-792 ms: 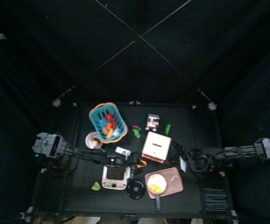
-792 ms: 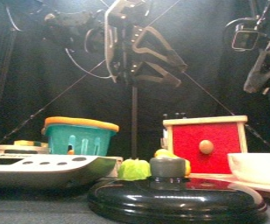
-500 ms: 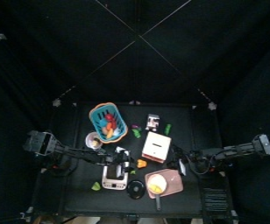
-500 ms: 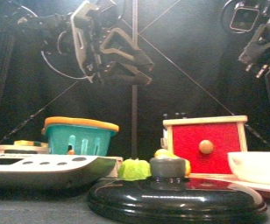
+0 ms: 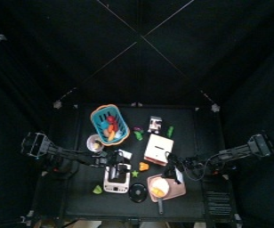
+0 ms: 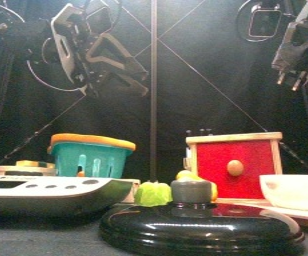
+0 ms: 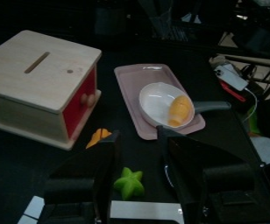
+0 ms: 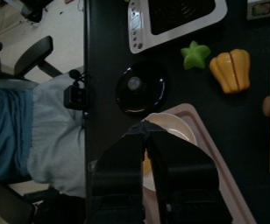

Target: Grab corn

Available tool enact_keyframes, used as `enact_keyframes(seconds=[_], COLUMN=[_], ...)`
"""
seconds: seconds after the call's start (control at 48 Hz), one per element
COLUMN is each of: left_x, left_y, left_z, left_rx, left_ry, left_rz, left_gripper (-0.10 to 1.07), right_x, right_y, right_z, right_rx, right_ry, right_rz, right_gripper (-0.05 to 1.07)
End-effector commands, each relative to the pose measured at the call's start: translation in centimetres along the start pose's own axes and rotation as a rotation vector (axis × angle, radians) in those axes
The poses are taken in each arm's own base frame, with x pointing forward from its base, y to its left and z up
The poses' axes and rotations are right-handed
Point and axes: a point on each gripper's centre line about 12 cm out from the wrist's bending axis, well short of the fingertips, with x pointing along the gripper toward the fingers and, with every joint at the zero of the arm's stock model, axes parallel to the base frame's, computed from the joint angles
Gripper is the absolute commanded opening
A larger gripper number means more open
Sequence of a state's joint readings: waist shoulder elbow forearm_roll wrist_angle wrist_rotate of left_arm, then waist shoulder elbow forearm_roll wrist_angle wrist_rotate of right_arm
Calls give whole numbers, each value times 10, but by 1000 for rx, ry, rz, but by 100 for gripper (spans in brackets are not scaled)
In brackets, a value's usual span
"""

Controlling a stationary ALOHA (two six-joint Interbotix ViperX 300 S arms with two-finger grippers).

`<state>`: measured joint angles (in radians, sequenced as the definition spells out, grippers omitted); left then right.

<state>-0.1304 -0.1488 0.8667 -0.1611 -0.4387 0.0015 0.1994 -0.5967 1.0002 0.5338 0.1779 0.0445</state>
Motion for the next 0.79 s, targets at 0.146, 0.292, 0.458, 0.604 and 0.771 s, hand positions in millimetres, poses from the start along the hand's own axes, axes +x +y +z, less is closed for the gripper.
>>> enact_keyframes(seconds=[0.146,0.292,0.458,0.604,0.771], left_x=[-11,-13,-13,-15,-15], left_y=[-2,-1,0,1,2], left_z=[9,6,5,1,-1], left_rx=[-6,-16,-22,-24,-29], left_ry=[-45,-39,-36,-27,-21], left_rz=[-7,-1,3,6,9], left_gripper=[78,78,78,78,78], right_x=[6,9,9,5,-3], right_y=[20,22,15,12,4], right_z=[20,26,31,34,36], right_rx=[77,89,110,141,161], right_ry=[49,129,208,251,329], right_rz=[45,36,9,-15,-134], right_gripper=[29,34,35,35,35])
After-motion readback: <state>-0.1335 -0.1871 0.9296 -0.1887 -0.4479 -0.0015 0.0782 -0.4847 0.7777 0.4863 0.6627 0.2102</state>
